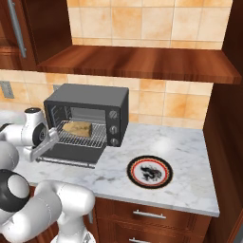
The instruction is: Pull the toaster oven rack outwards. Pick up the baguette from the plate and place it on the toaster oven rack. Close the toaster oven door fully and set the temperature to the lowest setting.
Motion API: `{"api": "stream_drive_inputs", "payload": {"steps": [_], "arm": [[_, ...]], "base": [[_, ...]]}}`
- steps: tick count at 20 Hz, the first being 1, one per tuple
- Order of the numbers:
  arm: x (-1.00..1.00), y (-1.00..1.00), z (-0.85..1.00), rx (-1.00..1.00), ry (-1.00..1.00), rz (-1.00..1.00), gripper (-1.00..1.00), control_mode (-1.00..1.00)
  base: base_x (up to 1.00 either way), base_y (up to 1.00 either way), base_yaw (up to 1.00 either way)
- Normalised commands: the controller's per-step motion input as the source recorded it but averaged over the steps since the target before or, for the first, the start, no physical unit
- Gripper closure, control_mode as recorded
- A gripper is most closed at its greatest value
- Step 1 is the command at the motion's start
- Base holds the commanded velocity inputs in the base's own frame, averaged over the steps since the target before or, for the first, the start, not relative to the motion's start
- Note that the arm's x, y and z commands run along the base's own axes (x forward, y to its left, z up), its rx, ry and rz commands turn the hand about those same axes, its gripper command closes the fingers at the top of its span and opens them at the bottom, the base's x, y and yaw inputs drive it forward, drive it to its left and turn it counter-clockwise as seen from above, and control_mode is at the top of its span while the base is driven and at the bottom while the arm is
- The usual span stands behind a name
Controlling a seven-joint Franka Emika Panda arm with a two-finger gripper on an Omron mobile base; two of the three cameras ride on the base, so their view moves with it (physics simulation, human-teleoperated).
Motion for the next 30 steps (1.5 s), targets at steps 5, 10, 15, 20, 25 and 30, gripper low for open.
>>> {"api": "stream_drive_inputs", "payload": {"steps": [5,10,15,20,25,30], "arm": [[0.25,0.0,-0.14,-0.01,0.06,-0.04,-1.0,-1.0],[0.31,0.02,0.0,-0.02,0.04,-0.04,-1.0,-1.0],[0.32,0.05,0.0,-0.03,0.02,-0.05,-1.0,-1.0],[0.28,0.06,0.01,-0.03,0.0,-0.05,-1.0,-1.0],[0.06,0.01,0.21,-0.01,0.0,-0.05,-1.0,-1.0],[-0.34,0.02,0.34,0.0,0.0,-0.08,-1.0,-1.0]], "base": [[0.0,0.0,0.0],[0.0,0.0,0.0],[0.0,0.0,0.0],[0.0,0.0,0.0],[0.0,0.0,0.0],[0.0,0.0,0.0]]}}
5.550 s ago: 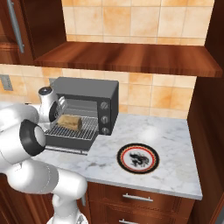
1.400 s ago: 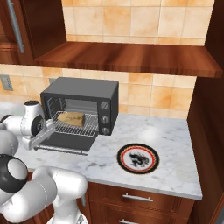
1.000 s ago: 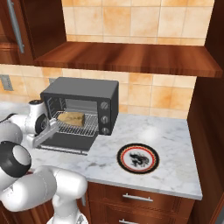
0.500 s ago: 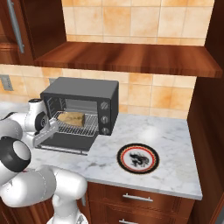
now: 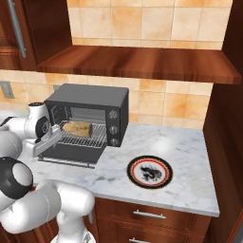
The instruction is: Pull the toaster oven rack outwards. Pick up the baguette from the plate and place it on the toaster oven rack. Close the toaster oven door fully and set the temperature to the lowest setting.
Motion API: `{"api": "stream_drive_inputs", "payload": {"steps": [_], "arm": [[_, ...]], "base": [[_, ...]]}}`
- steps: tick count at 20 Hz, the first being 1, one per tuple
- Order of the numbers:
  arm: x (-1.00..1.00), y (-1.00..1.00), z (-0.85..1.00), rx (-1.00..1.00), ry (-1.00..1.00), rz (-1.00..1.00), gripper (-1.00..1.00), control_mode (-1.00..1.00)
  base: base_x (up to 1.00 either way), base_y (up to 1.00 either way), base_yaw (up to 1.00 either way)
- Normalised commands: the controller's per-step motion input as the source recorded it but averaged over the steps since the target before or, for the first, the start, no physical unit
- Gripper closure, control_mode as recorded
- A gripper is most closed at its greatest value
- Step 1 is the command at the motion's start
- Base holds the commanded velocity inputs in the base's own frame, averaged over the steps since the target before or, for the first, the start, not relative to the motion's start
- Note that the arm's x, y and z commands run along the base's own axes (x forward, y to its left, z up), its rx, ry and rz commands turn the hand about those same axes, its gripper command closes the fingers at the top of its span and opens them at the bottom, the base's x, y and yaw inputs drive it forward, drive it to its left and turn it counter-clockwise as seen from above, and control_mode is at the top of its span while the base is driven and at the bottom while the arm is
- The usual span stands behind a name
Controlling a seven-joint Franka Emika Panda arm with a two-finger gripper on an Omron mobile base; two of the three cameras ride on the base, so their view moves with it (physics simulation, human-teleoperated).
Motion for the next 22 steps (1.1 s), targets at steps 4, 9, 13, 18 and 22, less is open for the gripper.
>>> {"api": "stream_drive_inputs", "payload": {"steps": [4,9,13,18,22], "arm": [[0.01,0.03,0.11,0.0,0.01,-0.1,-1.0,-1.0],[0.39,0.11,0.0,0.0,0.02,-0.09,-1.0,-1.0],[0.59,0.15,0.0,-0.02,0.0,-0.09,-1.0,-1.0],[0.6,0.14,0.0,-0.03,0.02,-0.09,-1.0,-1.0],[0.57,0.16,0.0,-0.03,0.0,-0.09,-1.0,-1.0]], "base": [[0.0,0.0,0.0],[0.0,0.0,0.0],[0.0,0.0,0.0],[0.0,0.0,0.0],[0.0,0.0,0.0]]}}
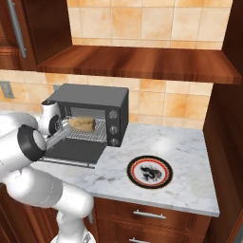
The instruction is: Pull the toaster oven rack outwards. Pick up the baguette from the plate and place it on the toaster oven rack. Close the toaster oven door fully and set the temperature to the lowest setting.
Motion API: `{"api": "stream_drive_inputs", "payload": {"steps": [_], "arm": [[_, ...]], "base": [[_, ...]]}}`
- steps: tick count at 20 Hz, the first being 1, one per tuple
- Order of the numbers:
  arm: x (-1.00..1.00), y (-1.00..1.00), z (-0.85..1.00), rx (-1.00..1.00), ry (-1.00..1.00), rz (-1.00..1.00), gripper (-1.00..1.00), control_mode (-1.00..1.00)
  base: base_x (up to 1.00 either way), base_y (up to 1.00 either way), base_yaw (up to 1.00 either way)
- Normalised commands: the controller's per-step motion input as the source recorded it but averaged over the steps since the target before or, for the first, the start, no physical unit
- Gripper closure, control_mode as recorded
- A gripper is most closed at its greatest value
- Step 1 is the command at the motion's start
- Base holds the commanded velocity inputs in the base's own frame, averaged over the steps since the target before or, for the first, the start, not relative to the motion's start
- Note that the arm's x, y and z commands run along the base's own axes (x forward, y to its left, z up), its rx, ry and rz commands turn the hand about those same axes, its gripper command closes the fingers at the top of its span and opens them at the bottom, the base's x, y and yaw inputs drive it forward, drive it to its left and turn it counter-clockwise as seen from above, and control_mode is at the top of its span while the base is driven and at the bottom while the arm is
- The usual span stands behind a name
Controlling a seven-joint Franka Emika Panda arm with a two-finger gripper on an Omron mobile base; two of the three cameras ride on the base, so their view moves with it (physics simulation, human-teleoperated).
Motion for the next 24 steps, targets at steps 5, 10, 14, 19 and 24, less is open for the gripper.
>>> {"api": "stream_drive_inputs", "payload": {"steps": [5,10,14,19,24], "arm": [[0.48,0.21,0.04,-0.04,0.0,-0.08,-1.0,-1.0],[0.36,0.21,0.1,-0.05,0.0,-0.06,-1.0,-1.0],[-0.77,0.05,0.32,-0.01,0.0,-0.03,-1.0,-1.0],[-1.0,0.0,0.43,0.0,0.0,-0.03,-1.0,-1.0],[-1.0,0.0,0.16,-0.03,0.0,-0.02,-1.0,-1.0]], "base": [[0.0,0.0,0.0],[0.0,0.0,0.0],[0.0,0.0,0.0],[0.0,0.0,0.0],[0.0,0.0,0.0]]}}
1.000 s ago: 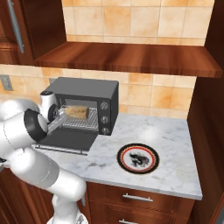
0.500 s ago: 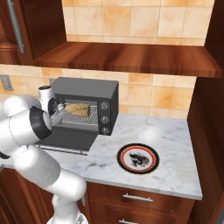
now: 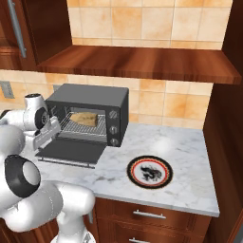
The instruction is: Pull the toaster oven rack outwards. Pick up the baguette from the plate and place it on the toaster oven rack. Close the toaster oven door fully and set the temperature to the lowest setting.
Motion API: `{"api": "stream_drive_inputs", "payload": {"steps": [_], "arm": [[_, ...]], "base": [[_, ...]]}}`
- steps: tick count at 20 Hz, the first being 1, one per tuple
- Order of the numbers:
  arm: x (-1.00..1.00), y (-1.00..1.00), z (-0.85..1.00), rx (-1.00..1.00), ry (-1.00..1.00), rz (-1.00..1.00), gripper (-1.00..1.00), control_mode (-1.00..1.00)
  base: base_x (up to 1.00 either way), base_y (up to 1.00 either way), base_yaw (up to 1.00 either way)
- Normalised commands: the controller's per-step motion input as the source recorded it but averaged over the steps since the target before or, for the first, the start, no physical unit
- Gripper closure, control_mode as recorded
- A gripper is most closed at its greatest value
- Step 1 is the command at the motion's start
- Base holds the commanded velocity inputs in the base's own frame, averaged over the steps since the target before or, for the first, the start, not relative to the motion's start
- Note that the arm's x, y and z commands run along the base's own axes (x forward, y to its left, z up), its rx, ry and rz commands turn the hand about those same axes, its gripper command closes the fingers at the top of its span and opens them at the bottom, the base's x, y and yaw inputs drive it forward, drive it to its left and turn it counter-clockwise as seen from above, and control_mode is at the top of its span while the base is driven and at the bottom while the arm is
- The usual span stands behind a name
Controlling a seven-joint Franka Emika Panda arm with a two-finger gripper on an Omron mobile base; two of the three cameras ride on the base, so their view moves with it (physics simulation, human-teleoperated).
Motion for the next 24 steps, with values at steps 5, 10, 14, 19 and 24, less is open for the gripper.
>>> {"api": "stream_drive_inputs", "payload": {"steps": [5,10,14,19,24], "arm": [[-0.93,0.02,0.0,-0.16,-0.27,0.0,-1.0,-1.0],[-0.38,0.01,0.0,-0.21,-0.32,0.0,-1.0,-1.0],[0.06,0.01,-0.03,-0.17,-0.23,0.0,-1.0,-1.0],[0.35,0.13,-0.03,-0.07,-0.13,0.0,-1.0,-1.0],[0.3,0.33,-0.08,-0.01,0.0,-0.01,-1.0,-1.0]], "base": [[0.0,0.0,0.0],[0.0,0.0,0.0],[0.0,0.0,0.0],[0.0,0.0,0.0],[0.0,0.0,0.0]]}}
